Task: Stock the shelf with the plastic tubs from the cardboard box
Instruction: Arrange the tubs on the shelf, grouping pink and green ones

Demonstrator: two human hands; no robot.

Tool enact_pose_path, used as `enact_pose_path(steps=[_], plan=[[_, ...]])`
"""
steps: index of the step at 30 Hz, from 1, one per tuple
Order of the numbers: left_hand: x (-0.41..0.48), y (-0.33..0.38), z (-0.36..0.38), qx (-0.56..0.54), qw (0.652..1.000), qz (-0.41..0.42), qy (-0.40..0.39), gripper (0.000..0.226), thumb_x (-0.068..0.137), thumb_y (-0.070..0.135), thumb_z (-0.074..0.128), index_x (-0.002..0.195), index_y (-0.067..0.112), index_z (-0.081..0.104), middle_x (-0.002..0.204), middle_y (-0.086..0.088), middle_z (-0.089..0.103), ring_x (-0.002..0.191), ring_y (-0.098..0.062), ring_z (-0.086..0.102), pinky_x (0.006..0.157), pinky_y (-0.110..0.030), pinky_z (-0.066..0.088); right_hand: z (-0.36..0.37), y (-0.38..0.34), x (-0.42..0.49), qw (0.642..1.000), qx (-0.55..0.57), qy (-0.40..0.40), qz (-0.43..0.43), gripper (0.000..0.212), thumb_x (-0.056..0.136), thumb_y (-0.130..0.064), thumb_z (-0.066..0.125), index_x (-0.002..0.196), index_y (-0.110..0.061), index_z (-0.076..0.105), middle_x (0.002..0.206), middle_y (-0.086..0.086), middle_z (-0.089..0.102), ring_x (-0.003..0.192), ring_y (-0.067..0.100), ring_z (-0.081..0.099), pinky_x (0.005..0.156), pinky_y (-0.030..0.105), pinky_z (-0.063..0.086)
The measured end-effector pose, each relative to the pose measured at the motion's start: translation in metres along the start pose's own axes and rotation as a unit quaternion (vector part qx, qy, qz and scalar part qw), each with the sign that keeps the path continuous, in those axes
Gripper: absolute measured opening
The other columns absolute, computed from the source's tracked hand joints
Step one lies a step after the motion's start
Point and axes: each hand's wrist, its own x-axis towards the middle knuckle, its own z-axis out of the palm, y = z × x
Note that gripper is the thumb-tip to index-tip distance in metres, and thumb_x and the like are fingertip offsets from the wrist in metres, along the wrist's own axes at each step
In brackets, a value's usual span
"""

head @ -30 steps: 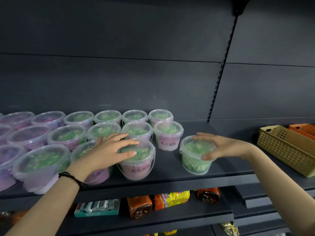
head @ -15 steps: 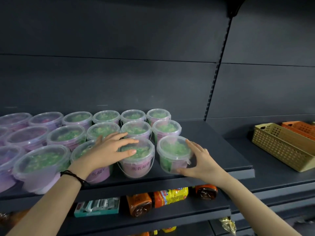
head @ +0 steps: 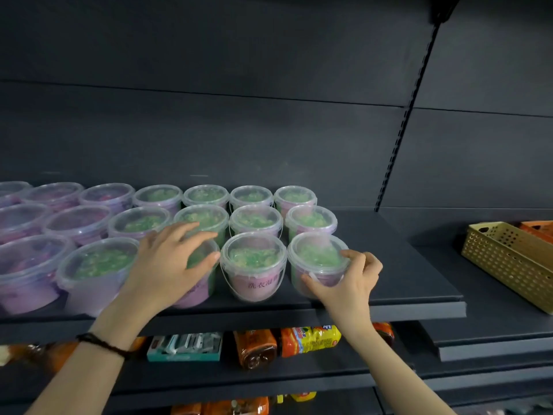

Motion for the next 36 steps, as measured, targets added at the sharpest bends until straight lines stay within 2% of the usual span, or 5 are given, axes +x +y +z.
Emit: enact_pose_path(steps=[10, 17, 22, 29, 36], plan=[[-0.050, -0.018, 0.004, -0.016, 0.992, -0.030, 0.118, 0.055, 0.088, 0.055, 0.037, 0.125, 0.021, 0.059, 0.132, -0.003, 0.051, 0.126, -0.025, 0.044, 0.104, -0.047, 0.035, -0.002, 0.022, -0.013, 0.989, 0.086, -0.106, -0.048, 0.096, 0.063, -0.008, 0.087, 0.135, -0.032, 0.028, 0.140, -0.001, 0.025, 0.129, -0.004, 0.025, 0.110, 0.024, 0.029], [-0.052, -0.020, 0.010, -0.028, 0.993, -0.029, 0.111, 0.054, 0.092, 0.046, 0.032, 0.115, 0.013, 0.068, 0.117, -0.005, 0.064, 0.117, -0.027, 0.054, 0.104, -0.047, 0.035, -0.003, 0.019, -0.004, 0.985, 0.085, -0.144, -0.033, 0.094, 0.058, -0.037, 0.090, 0.133, -0.034, 0.034, 0.132, -0.007, 0.033, 0.122, -0.002, 0.031, 0.102, 0.025, 0.034], [-0.058, -0.023, 0.007, -0.014, 0.995, -0.025, 0.097, 0.060, 0.093, 0.057, 0.027, 0.120, 0.019, 0.063, 0.128, -0.003, 0.057, 0.127, -0.025, 0.046, 0.108, -0.047, 0.032, -0.011, 0.019, 0.035, 0.971, 0.203, -0.085, 0.096, 0.058, 0.079, -0.065, 0.051, 0.128, -0.037, 0.045, 0.134, -0.004, 0.041, 0.110, -0.021, 0.041, 0.092, 0.016, 0.036], [-0.057, -0.019, 0.008, 0.029, 0.999, -0.025, 0.026, 0.061, 0.090, 0.063, 0.024, 0.131, 0.031, 0.055, 0.142, 0.001, 0.048, 0.137, -0.022, 0.035, 0.112, -0.055, 0.025, 0.008, 0.027, 0.105, 0.913, 0.216, -0.284, 0.199, 0.059, 0.092, -0.063, 0.041, 0.139, -0.029, 0.048, 0.143, -0.002, 0.051, 0.124, 0.015, 0.054, 0.106, 0.044, 0.043], [-0.062, -0.016, 0.009, 0.029, 0.998, -0.010, 0.059, 0.055, 0.092, 0.055, 0.030, 0.128, 0.024, 0.058, 0.138, -0.001, 0.052, 0.135, -0.023, 0.039, 0.111, -0.055, 0.026, 0.002, 0.026, 0.107, 0.921, 0.162, -0.304, 0.180, 0.056, 0.089, -0.061, 0.049, 0.136, -0.031, 0.051, 0.134, -0.008, 0.057, 0.122, 0.016, 0.055, 0.106, 0.044, 0.042]])
